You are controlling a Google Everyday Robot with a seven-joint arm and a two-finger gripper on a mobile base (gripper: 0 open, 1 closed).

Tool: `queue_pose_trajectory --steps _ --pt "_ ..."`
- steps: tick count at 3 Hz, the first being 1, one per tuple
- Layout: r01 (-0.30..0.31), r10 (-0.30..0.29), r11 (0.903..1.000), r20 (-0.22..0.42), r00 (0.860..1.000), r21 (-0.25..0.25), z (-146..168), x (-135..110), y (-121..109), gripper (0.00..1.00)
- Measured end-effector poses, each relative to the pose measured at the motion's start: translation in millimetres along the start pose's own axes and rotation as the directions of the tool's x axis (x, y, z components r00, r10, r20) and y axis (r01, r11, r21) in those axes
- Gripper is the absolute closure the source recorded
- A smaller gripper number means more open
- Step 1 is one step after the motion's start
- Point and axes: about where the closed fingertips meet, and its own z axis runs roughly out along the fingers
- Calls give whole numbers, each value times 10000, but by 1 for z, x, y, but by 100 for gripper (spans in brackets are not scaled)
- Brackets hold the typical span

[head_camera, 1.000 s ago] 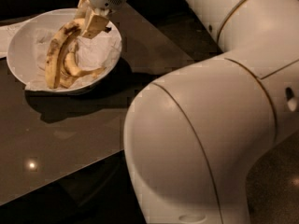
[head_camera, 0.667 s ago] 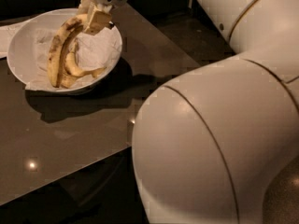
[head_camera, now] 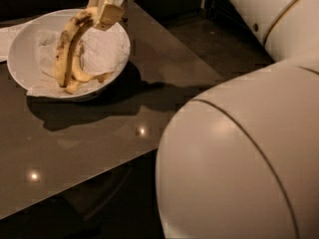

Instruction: Pick banana from white bowl

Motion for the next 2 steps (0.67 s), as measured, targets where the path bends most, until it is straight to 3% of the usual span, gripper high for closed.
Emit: queue_pose_trajectory --steps 2 --pt "-274 265 9975 150 9995 649 -10 -9 19 100"
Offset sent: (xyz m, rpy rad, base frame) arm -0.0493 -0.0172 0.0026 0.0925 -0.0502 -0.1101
